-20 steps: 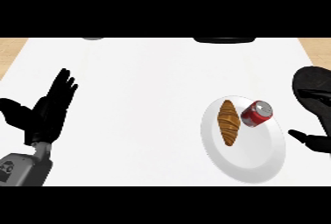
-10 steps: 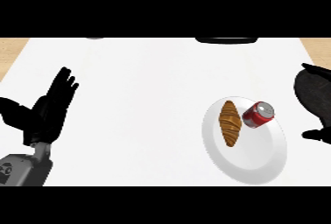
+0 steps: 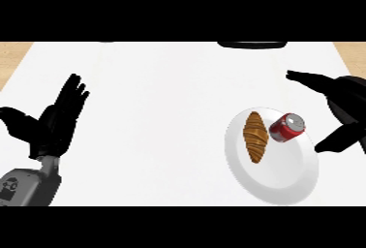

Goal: Pick the croissant from the plate and place it in the pan

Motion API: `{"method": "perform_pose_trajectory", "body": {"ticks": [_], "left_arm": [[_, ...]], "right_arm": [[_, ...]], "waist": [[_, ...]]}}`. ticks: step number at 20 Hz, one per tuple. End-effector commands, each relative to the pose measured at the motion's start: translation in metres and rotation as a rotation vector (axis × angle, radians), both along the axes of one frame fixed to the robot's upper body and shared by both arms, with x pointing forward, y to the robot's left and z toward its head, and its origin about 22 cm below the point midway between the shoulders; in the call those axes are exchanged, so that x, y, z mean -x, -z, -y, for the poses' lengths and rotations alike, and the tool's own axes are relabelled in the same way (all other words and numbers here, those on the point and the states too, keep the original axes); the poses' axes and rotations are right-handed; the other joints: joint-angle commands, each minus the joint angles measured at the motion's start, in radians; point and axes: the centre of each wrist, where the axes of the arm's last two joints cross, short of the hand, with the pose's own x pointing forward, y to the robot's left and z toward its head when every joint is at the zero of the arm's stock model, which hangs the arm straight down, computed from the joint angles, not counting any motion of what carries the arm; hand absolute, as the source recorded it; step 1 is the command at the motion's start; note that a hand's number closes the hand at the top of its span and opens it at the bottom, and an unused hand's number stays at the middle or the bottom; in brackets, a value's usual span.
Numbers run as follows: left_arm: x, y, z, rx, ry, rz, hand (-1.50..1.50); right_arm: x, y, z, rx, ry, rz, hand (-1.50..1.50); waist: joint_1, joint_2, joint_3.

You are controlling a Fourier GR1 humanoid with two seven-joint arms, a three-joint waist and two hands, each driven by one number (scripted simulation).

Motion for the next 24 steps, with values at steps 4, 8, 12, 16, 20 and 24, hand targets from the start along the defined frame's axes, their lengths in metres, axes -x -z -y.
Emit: {"method": "perform_pose_trajectory", "body": {"ticks": [4,8,12,16,20,24], "left_arm": [[0.009,0.006,-0.009,0.002,-0.011,-0.017,0.00],[-0.001,0.013,0.005,0.002,-0.010,-0.014,0.00],[0.012,0.006,-0.002,-0.011,-0.018,-0.016,0.00],[0.006,0.002,-0.010,-0.009,-0.031,-0.007,0.00],[-0.001,0.012,-0.007,0.003,-0.009,-0.006,0.00],[0.008,-0.013,0.004,0.003,-0.015,0.003,0.00]], "right_arm": [[0.006,0.006,-0.034,0.263,-0.083,-0.238,-1.50],[0.006,0.009,-0.040,0.272,-0.087,-0.172,-1.50],[0.028,0.001,-0.047,0.435,-0.092,-0.121,-1.50],[0.021,-0.005,-0.068,0.461,-0.044,-0.081,-1.50],[0.029,-0.010,-0.077,0.434,-0.040,-0.063,-1.50],[0.031,0.016,-0.114,0.388,-0.043,-0.059,-1.50]], "waist": [[-0.012,-0.004,0.001],[-0.019,-0.002,0.001],[-0.022,-0.005,0.001],[-0.015,-0.002,0.001],[-0.020,-0.003,0.001],[-0.014,-0.003,0.002]]}}
